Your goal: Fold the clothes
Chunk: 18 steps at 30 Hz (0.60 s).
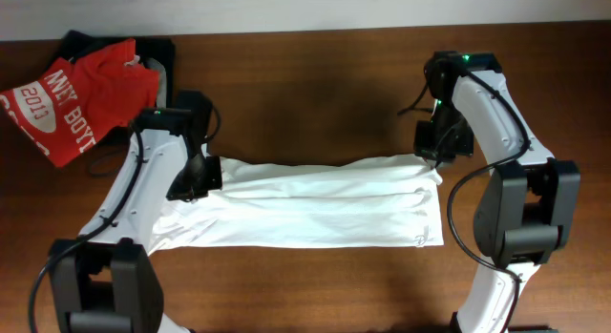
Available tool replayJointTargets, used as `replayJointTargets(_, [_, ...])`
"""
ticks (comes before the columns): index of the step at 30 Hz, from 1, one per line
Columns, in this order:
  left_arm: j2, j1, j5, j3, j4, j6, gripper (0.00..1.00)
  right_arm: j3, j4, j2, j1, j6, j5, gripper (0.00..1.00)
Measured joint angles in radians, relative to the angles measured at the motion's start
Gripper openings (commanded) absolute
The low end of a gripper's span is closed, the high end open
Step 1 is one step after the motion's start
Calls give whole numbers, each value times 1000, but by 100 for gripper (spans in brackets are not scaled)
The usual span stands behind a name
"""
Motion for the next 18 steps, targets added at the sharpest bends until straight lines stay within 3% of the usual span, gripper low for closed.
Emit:
replayJointTargets(9, [0, 25, 15, -135, 3, -3, 2, -3, -55, 0, 0, -1, -4, 6])
replayJointTargets(12, [0, 25, 16, -158, -10, -5, 13, -43, -55, 0, 0, -2, -3, 12])
replayJointTargets(13, [0, 25, 16, -160, -26, -10, 29, -55, -55, 0, 0, -2, -2, 22])
replayJointTargets(14, [0, 26, 16, -162, -42, -14, 45, -62, -55, 0, 0, 0, 2, 53])
replayJointTargets(16, [0, 29, 16, -165, -62, -14, 47, -68, -55, 0, 0, 0, 8, 80])
replayJointTargets(18, [0, 31, 15, -166, -64, -18, 42, -68, -55, 0, 0, -3, 9, 88])
